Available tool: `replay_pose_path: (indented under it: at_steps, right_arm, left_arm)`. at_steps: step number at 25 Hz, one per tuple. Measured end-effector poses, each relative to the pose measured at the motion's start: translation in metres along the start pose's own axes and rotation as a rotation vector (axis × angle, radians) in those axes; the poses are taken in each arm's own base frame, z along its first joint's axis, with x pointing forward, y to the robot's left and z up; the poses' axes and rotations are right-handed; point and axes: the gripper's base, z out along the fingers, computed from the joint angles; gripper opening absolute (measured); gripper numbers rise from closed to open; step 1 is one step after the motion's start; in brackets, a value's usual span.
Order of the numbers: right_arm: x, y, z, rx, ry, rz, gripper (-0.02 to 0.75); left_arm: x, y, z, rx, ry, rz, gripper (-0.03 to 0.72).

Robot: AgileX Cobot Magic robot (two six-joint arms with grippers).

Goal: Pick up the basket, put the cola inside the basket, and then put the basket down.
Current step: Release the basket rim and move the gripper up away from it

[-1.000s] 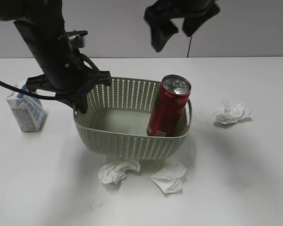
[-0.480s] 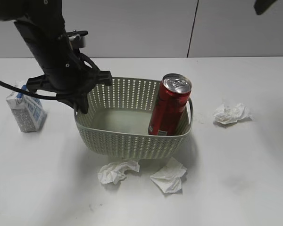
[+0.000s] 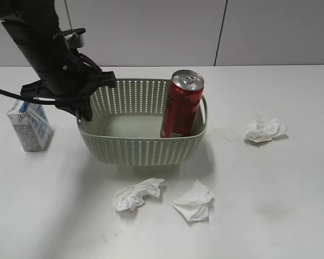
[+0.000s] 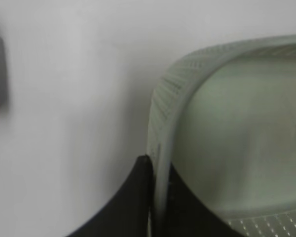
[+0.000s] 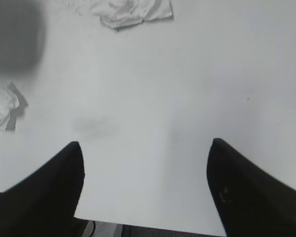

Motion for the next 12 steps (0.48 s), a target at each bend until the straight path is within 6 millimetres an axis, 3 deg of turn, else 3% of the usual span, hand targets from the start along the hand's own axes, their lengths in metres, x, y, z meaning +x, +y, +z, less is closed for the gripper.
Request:
replay_pose_path:
  at_steps: [6, 12]
  right_arm:
    - [0.078, 0.003, -0.004, -0.005, -0.019, 0.0, 0.594]
    - [0.144, 0.006, -0.014, 0.0, -0.173, -0.01, 0.594]
  left_arm:
    - [-0.012, 0.0, 0.004, 0.022, -0.013, 0.003, 0.002]
    - [-0.029, -0.007, 0.023, 0.04, 0.018, -0.01, 0.006]
